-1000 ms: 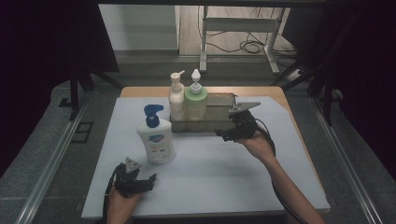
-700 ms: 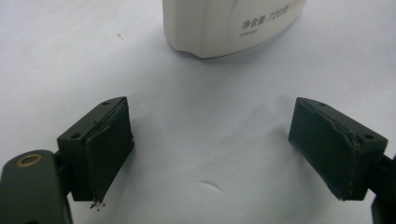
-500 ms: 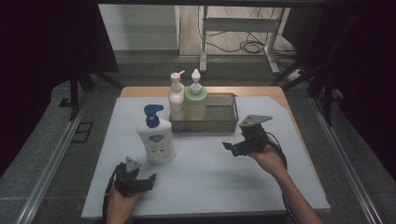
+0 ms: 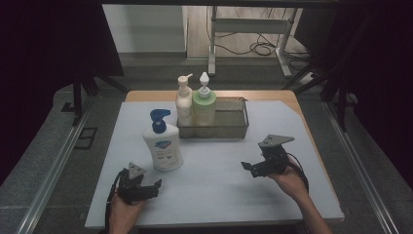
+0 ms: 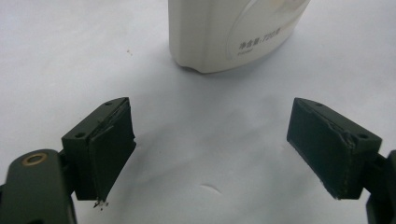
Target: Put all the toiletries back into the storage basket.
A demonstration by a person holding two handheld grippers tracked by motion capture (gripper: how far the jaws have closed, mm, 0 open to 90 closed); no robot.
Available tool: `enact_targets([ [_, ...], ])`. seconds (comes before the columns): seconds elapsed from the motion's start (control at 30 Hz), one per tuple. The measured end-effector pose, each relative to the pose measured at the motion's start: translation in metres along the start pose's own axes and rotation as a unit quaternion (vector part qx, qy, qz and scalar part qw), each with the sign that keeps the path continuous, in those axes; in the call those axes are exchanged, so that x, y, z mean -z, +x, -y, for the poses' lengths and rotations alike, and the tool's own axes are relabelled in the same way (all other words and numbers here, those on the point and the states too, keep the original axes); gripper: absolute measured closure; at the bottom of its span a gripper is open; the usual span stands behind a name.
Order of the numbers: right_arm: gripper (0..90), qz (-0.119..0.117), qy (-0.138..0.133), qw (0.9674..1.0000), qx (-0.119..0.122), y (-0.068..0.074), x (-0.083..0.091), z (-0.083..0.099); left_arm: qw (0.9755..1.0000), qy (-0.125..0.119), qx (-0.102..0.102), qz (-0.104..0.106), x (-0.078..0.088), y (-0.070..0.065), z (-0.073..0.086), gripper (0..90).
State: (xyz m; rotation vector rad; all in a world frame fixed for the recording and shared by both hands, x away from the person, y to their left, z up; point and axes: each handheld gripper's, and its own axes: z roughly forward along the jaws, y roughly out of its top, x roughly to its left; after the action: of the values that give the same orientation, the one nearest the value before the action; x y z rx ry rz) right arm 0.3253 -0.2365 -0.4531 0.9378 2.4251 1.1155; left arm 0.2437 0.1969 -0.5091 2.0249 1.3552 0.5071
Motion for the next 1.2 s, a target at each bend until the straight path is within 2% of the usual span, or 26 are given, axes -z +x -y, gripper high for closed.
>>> enact_targets([
  [0.13,2.7,0.003,-0.001,0.9999,-0.01,0.0,0.002,0.013,1.0,-0.005,0.001,0.008,0.003,0.002,-0.001,14.0],
  [0.2,3.3,0.003,-0.002,0.9998,-0.017,0.0,0.001,0.022,1.0,-0.005,-0.001,0.001,0.004,0.003,-0.003,15.0],
  [0.27,3.6,0.001,0.008,0.9998,-0.019,0.0,-0.001,0.03,1.0,-0.008,0.001,-0.003,0.005,0.004,-0.004,17.0],
  [0.33,3.7,0.004,0.015,0.9996,-0.022,0.0,-0.003,0.036,0.9998,-0.015,0.009,-0.003,0.007,0.007,-0.005,22.8],
  [0.57,4.1,0.0,0.026,0.9993,-0.027,0.008,-0.01,0.053,0.9997,-0.024,0.004,-0.007,0.012,0.015,-0.01,35.6],
  [0.63,4.2,0.0,0.029,0.9992,-0.027,0.009,-0.011,0.058,0.9997,-0.025,0.007,-0.003,0.012,0.018,-0.012,41.6],
  [0.77,4.2,0.004,0.042,0.9988,-0.026,0.011,-0.015,0.067,0.9994,-0.025,0.023,0.006,0.011,0.025,-0.016,46.8],
  [0.9,1.1,0.004,0.045,0.9987,-0.025,0.011,-0.02,0.072,0.9992,-0.029,0.026,0.01,0.011,0.033,-0.02,55.1],
  [0.97,0.0,0.008,0.051,0.9985,-0.016,0.013,-0.022,0.072,0.9991,-0.032,0.024,0.012,0.01,0.037,-0.022,59.6],
  [1.2,0.0,0.009,0.048,0.9987,-0.015,0.013,-0.022,0.073,0.9992,-0.029,0.013,0.025,0.001,0.044,-0.035,84.6],
])
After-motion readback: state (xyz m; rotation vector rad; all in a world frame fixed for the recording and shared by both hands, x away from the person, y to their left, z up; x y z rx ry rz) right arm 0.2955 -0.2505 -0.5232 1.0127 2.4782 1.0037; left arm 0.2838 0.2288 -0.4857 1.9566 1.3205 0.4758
